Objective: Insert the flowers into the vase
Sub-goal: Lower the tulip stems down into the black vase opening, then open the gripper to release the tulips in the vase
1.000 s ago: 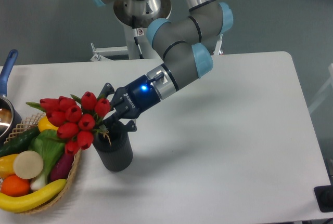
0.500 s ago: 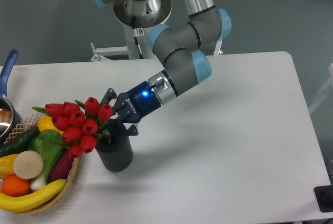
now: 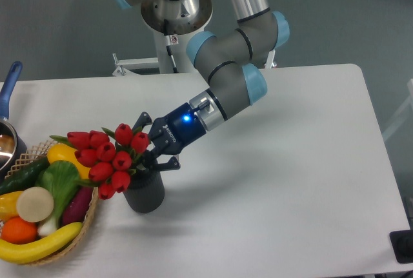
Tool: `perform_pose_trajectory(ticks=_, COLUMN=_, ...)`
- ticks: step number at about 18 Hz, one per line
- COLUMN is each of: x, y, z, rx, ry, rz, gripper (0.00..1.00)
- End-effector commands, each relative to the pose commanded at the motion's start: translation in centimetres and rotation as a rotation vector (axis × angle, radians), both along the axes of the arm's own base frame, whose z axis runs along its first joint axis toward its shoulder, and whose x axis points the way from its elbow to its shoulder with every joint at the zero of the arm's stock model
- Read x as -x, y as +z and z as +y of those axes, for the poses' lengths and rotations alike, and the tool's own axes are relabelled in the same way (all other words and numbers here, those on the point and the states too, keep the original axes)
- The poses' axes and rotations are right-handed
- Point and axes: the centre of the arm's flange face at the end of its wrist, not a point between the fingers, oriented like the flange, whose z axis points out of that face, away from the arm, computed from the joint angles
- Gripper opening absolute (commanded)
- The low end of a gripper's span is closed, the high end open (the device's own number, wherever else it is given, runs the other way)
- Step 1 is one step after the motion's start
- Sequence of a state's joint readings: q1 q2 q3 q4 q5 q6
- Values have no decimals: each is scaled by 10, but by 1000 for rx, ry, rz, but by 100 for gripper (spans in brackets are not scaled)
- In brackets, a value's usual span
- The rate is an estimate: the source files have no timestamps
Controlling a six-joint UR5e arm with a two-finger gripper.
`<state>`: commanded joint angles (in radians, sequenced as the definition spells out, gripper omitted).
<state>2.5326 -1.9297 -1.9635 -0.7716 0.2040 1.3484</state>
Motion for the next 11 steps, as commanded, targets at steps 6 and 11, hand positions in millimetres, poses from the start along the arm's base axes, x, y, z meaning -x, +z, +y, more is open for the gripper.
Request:
perform_pose_trajectory(ticks=6, x=1, y=-4, z=0, rx=16, ry=1, rz=15, gripper=61)
perform_pose_trajectory(ticks=11, x=2, y=-6, z=-2, rx=-13, ry=-7, rz=58, gripper=100)
